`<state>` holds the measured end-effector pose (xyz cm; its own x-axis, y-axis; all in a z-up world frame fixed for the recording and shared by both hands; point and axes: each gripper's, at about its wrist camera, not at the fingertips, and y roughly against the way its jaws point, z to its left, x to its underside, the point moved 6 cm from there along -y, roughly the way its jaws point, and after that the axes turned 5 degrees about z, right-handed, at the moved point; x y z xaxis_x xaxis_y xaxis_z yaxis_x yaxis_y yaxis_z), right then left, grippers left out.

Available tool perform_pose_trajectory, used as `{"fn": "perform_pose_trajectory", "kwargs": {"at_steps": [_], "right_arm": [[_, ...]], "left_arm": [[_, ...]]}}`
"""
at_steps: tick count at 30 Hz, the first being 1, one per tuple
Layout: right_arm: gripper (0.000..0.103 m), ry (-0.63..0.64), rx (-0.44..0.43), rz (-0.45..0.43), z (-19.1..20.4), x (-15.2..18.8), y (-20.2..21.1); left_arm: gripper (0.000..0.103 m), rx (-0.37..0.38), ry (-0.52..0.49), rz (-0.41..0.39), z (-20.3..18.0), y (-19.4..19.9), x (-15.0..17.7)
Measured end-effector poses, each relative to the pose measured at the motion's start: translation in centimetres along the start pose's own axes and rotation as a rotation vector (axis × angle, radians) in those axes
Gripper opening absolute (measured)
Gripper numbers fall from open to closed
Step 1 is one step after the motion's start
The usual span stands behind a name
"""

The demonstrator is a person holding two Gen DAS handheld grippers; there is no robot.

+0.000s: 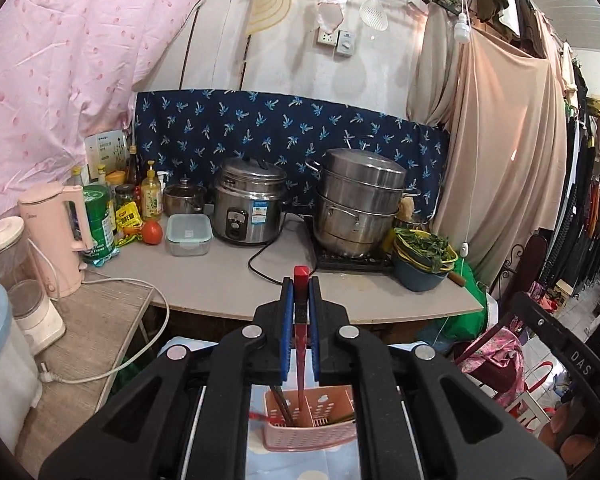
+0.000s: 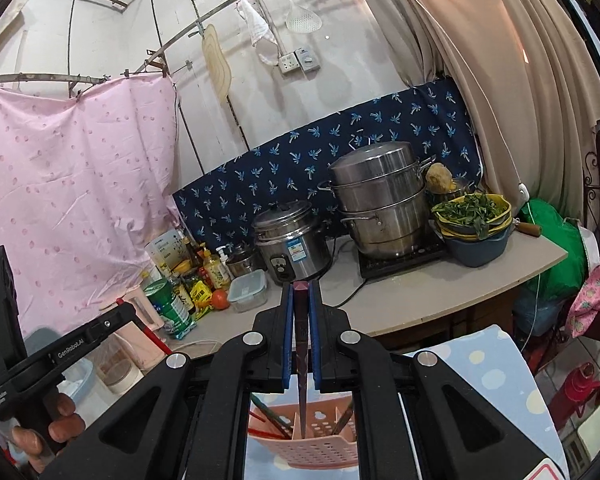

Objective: Organize utensils
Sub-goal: 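Lift the red chopstick over the basket with the left tool while the right tool holds the dark red one, then open both tools to drop the red and dark red chopsticks into the basket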

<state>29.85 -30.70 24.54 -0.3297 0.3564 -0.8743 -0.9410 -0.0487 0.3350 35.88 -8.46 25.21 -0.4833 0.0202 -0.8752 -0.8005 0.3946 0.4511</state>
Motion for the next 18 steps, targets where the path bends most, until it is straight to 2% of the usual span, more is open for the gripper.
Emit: {"fn": "perform_pose_trajectory", "kwargs": {"at_steps": [9, 18], "right_arm": [[0.007, 0.003, 0.029, 0.104, -1.4, 3.1, -5.4], [0.007, 0.015, 0.045, 0.178, -2.1, 6.2, -8.1]], "left_arm": [[0.007, -0.002, 0.024, 0.080, 1.1, -5.0, 1.8], [0.007, -0.015, 0.014, 0.148, 1.1, -7.8, 4.6]]}}
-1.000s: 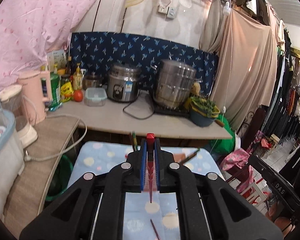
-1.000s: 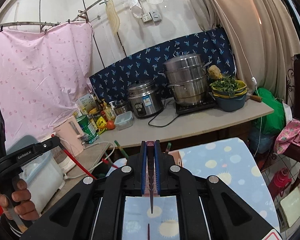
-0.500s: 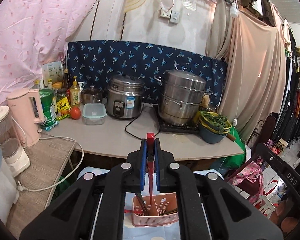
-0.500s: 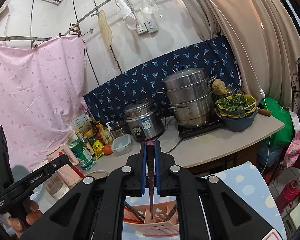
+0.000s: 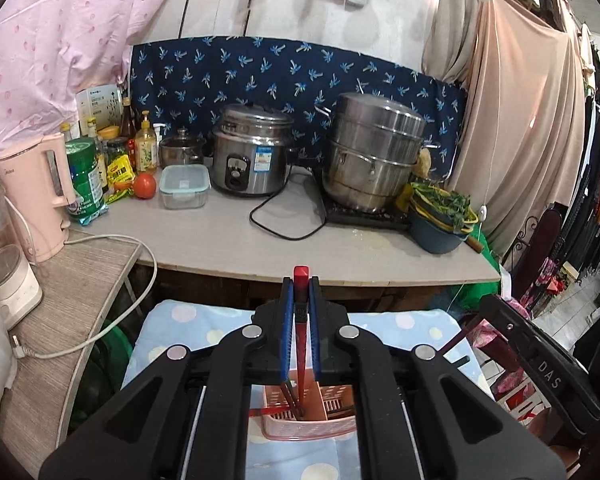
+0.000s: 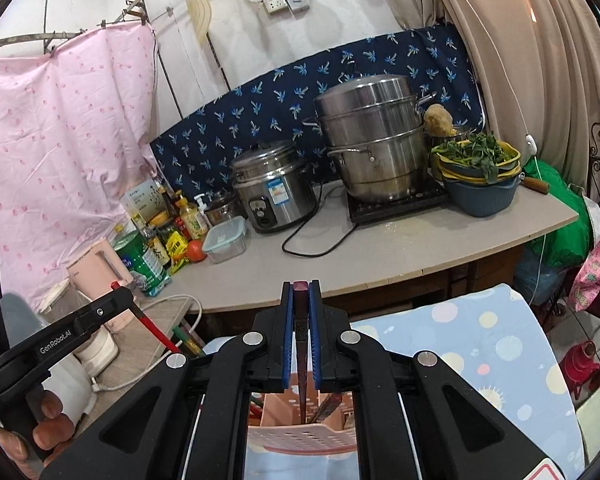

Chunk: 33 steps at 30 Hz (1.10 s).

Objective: Organize utensils
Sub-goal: 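Open both tools to drop the red and dark red chopsticks into the basket, then move both open tools back toward the last dark red chopstick and gold spoon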

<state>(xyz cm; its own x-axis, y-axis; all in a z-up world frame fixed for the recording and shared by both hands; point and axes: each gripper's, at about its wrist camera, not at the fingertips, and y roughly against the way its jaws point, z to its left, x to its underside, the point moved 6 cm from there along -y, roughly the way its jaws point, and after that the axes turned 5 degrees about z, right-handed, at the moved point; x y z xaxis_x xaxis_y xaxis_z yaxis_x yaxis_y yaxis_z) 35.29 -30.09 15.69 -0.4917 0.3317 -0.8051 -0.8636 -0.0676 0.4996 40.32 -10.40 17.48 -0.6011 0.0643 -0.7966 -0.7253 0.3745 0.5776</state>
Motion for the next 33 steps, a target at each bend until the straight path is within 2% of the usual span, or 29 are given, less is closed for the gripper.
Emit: {"fn": "perform_pose_trajectory", "kwargs": {"at_steps": [6, 8, 9, 11, 13, 25, 29, 33], "right_arm": [[0.017, 0.011, 0.016, -0.005, -0.2, 0.4, 0.2], [0.027, 0.009, 0.013, -0.009, -0.2, 0.6, 0.5], [0.028, 0.009, 0.013, -0.012, -0.3, 0.7, 0.8], [0.029, 0.010, 0.011, -0.014, -0.3, 0.8, 1.1], [0.030, 0.010, 0.006, -0.010, -0.3, 1.0, 1.4], [0.031, 0.026, -0.010, -0.008, 0.3, 2.6, 4.9], [0.032, 0.031, -0.014, 0.007, 0.4, 4.0, 6.6], [0.032, 0.039, -0.018, 0.039, 0.2, 6.5, 8.4]], "left_arm": [[0.008, -0.009, 0.006, 0.023, 0.1, -1.1, 1.0], [0.011, -0.013, 0.003, 0.025, -0.1, -1.1, 1.2], [0.013, -0.016, 0.004, 0.024, -0.1, -1.1, 1.3], [0.027, -0.022, 0.003, 0.017, -0.2, -0.8, 1.4], [0.034, -0.031, 0.001, 0.009, -0.3, -0.5, 1.5], [0.037, -0.055, -0.018, 0.007, -1.1, 2.2, 3.1], [0.050, -0.065, -0.024, -0.007, -1.4, 3.7, 4.1], [0.050, -0.062, -0.035, 0.004, -1.5, 5.3, 5.8]]}}
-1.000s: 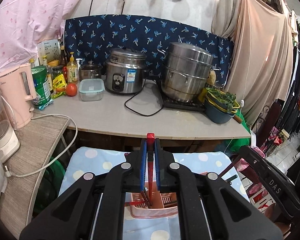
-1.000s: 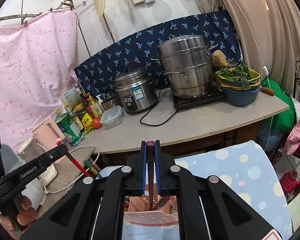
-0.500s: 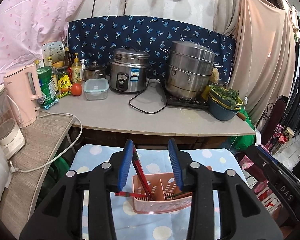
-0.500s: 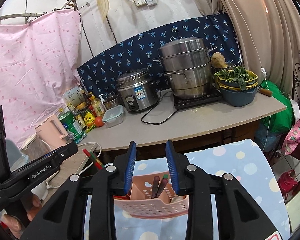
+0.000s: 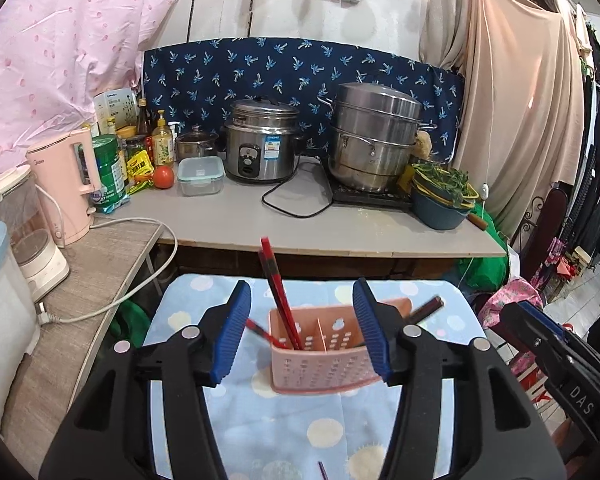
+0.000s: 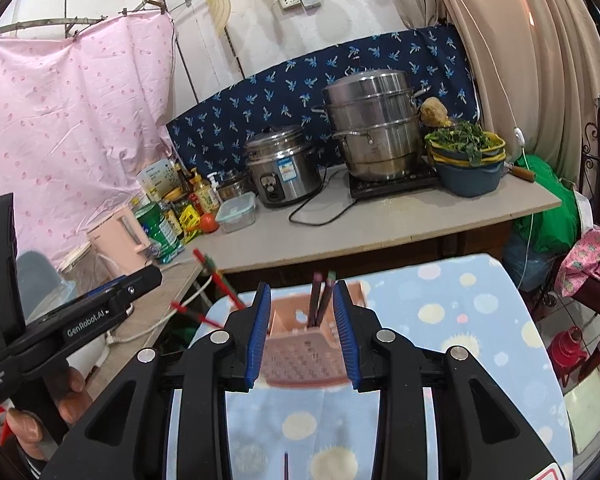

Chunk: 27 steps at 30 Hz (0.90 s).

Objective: Organize utensils
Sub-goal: 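Move both open tools back toward the last dark red chopstick and gold spoon, then grasp the dark red chopstick near its end with the right tool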

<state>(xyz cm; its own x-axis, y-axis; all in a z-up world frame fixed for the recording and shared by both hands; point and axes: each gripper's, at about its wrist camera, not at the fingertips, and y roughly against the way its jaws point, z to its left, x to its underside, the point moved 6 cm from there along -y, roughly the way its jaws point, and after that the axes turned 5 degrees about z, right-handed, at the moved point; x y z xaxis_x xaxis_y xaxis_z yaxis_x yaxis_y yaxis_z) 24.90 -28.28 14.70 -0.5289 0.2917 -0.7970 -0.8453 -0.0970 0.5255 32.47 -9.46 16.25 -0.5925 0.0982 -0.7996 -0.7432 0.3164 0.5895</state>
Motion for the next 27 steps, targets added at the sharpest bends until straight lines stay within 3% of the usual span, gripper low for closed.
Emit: {"fn": "perform_pose_trajectory", "kwargs": {"at_steps": [6, 13, 27], "right_arm": [[0.032, 0.006, 0.007, 0.082, -0.3, 5.8, 1.9], [0.032, 0.001, 0.002, 0.212, -0.7, 13.3, 3.2], [0.032, 0.045, 0.009, 0.432, 0.1, 26.4, 2.9]], "left_arm": [[0.051, 0.006, 0.003, 0.060, 0.4, 1.5, 4.6], [0.051, 0.011, 0.037, 0.184, 0.8, 2.0, 12.1], [0.051, -0.018, 0.055, 0.382, 1.7, 2.0, 24.5]]}}
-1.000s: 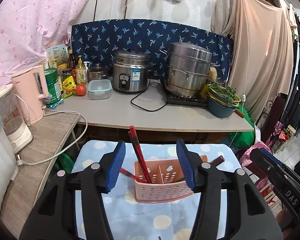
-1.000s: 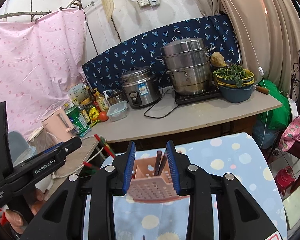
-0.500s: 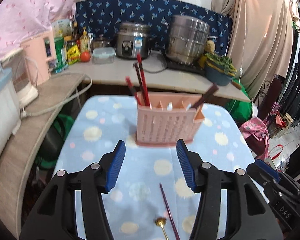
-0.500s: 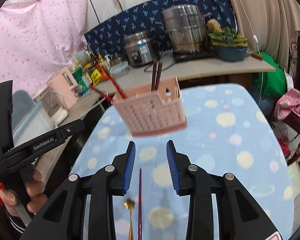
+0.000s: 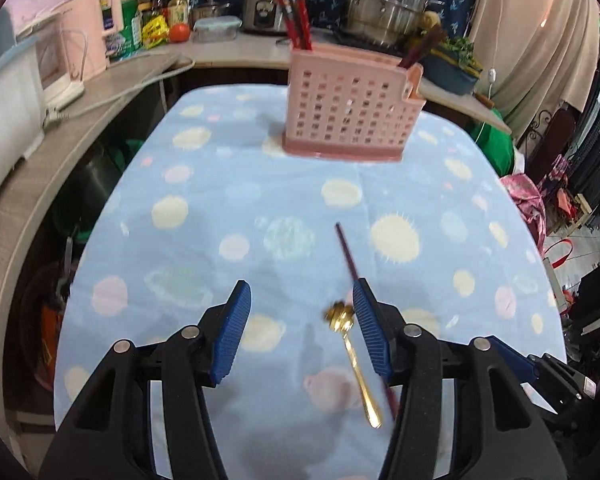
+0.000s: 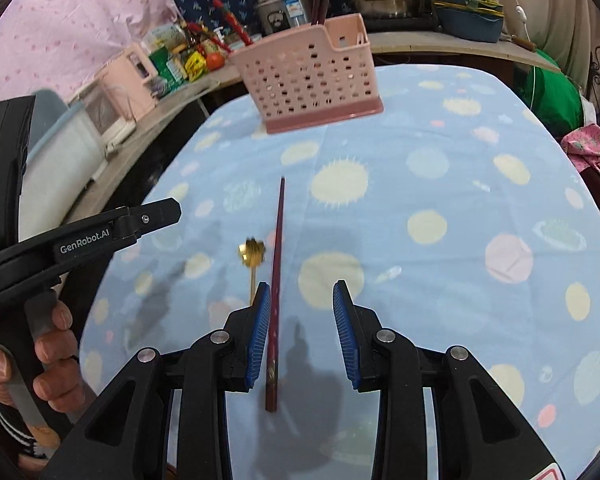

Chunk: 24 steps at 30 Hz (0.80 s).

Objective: Organize utensils
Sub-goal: 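Grasp the dark red chopstick near its end with the right tool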

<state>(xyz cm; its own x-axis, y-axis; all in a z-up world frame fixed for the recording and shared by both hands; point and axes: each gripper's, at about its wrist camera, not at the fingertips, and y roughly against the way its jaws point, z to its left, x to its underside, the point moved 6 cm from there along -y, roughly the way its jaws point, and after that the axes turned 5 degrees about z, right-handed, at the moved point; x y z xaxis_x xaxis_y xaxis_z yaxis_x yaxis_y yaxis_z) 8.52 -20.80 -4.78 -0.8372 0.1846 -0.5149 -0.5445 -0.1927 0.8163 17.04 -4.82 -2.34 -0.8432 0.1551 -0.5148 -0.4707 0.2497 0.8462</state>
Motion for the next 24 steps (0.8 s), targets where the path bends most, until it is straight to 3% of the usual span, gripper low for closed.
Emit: {"fn": "perform_pose_trajectory", "kwargs": {"at_steps": [6, 20, 24], "right_arm": [[0.031, 0.028, -0.001, 0.068, 0.6, 2.4, -2.0], [0.016, 0.100, -0.003, 0.129, 2.4, 5.0, -3.4], [0.012, 0.123, 0.017, 0.129, 2.7, 5.3, -3.7]], "left_arm": [[0.051, -0.027, 0.033, 0.050, 1.7, -1.5, 2.5], [0.051, -0.052, 0.036, 0.109, 2.6, -2.4, 5.5], [0.059, -0.063, 0.034, 0.105, 2.6, -2.4, 5.7]]}}
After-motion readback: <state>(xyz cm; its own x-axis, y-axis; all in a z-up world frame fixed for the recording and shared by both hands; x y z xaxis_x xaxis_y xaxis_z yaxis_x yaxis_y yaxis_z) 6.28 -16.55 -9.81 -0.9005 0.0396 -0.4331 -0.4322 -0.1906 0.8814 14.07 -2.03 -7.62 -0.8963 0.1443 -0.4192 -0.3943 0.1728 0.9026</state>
